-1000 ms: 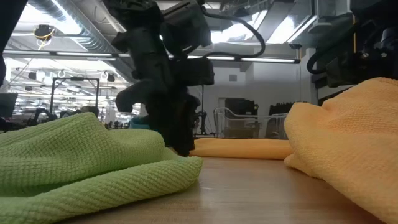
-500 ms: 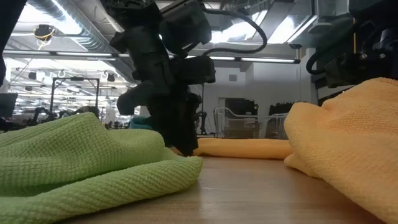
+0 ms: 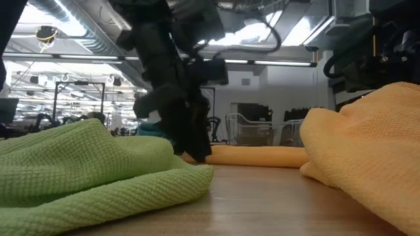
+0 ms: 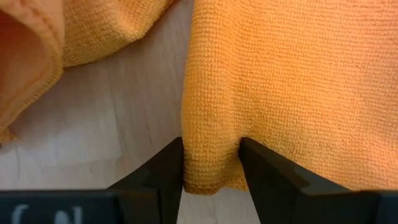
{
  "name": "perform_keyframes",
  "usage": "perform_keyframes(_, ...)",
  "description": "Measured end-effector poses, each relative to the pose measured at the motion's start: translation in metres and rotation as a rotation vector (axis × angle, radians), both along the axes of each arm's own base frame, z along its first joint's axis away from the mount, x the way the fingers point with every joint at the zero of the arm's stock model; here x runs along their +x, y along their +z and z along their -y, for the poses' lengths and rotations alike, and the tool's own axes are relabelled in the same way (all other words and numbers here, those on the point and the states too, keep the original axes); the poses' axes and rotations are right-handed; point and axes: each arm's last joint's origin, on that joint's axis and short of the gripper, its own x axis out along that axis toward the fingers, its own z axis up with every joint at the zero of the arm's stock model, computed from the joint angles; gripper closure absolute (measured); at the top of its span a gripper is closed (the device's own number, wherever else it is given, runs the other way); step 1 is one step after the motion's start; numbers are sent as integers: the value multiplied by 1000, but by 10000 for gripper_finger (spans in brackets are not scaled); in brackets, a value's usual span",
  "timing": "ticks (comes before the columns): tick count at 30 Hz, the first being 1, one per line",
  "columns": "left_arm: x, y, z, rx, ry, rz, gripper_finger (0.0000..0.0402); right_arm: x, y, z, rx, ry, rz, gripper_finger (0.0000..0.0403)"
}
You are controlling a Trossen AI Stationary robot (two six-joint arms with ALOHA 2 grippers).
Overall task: Fold microfiber towels
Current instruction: Fold the top orange microfiber towel
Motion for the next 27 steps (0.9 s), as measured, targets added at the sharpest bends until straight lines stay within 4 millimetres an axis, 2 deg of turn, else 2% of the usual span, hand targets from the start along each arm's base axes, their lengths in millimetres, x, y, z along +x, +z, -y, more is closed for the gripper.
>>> perform_keyframes(5, 3, 16, 8, 75, -33, 55, 168, 0, 0, 0, 0, 1, 2, 241)
perform_keyframes(10, 2, -6, 0, 33, -5, -52, 169, 0, 0, 0, 3, -1, 6, 241)
perform_keyframes(15, 6, -15, -8, 43, 18, -74, 170, 1, 0, 0, 4, -1, 7, 241)
perform_keyframes(21, 4, -18, -9, -5, 75, -92, 177, 0, 0, 0, -2, -2, 8, 241)
perform_keyframes(27, 2, -19, -7, 13, 86, -113, 219, 0, 0, 0, -7, -3, 6, 243)
